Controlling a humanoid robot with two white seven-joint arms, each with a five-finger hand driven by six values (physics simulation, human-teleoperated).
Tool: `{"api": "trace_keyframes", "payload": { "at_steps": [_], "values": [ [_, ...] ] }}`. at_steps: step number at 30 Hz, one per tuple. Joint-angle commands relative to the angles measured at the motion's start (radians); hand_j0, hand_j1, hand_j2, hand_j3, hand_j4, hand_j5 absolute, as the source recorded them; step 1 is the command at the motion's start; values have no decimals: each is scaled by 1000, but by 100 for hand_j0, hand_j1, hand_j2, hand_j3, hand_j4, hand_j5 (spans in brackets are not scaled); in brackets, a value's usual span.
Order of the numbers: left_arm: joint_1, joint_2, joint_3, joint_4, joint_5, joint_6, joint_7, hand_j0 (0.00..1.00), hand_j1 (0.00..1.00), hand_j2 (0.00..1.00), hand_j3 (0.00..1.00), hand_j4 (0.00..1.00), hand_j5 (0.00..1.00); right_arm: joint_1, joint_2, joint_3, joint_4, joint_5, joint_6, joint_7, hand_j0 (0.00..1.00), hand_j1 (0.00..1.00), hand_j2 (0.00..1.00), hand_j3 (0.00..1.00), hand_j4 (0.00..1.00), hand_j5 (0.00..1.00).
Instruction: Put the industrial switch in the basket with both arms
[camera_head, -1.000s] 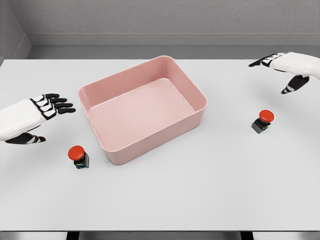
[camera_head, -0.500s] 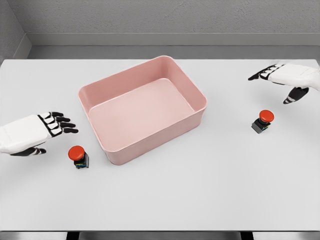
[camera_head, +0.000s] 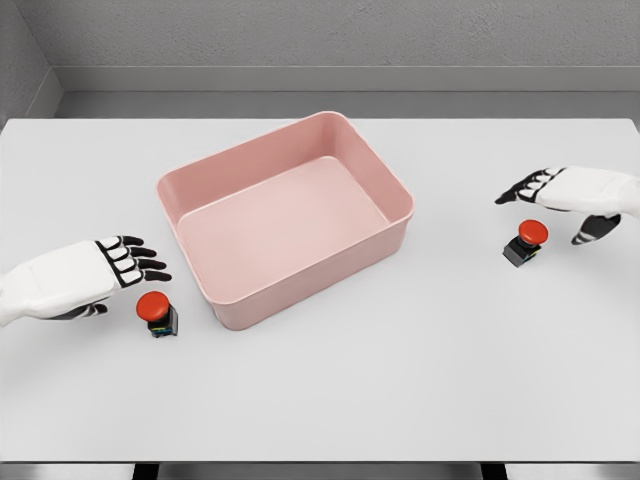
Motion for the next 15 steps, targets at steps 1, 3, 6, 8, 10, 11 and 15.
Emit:
{"api": "trace_keyframes", "payload": {
  "at_steps": [1, 3, 6, 8, 10, 11, 15],
  "values": [
    [0, 1, 0, -1, 5, 0, 1, 92, 92, 92, 92, 92, 92, 0, -6, -3, -32, -5, 2, -1, 100, 100, 100, 100, 100, 100],
    [0, 1, 0, -1, 5, 0, 1, 92, 92, 92, 92, 92, 92, 12, -6, -6, -47, -5, 2, -1, 100, 100, 100, 100, 100, 100],
    [9, 0, 0, -1, 4, 0, 1, 92, 92, 92, 92, 92, 92, 61, -21, -50, -60, -5, 2, -1, 100, 100, 100, 100, 100, 100],
    [12, -12, 0, -12, 4, 0, -1, 90, 90, 90, 90, 90, 90, 71, -34, -52, -61, -5, 2, -1, 100, 100, 100, 100, 100, 100],
    [12, -23, 0, -13, -16, 0, -1, 90, 90, 90, 90, 90, 90, 69, -32, -53, -61, -5, 2, -1, 100, 100, 100, 100, 100, 100],
    [12, -29, 0, -13, -19, 0, -1, 90, 90, 90, 90, 90, 90, 69, -32, -53, -63, -7, 2, -3, 100, 100, 100, 100, 100, 100],
    [14, -45, -1, -18, -30, 0, -1, 90, 90, 90, 90, 90, 90, 69, -31, -53, -102, -11, 2, -4, 100, 100, 100, 100, 100, 100]
  ]
}}
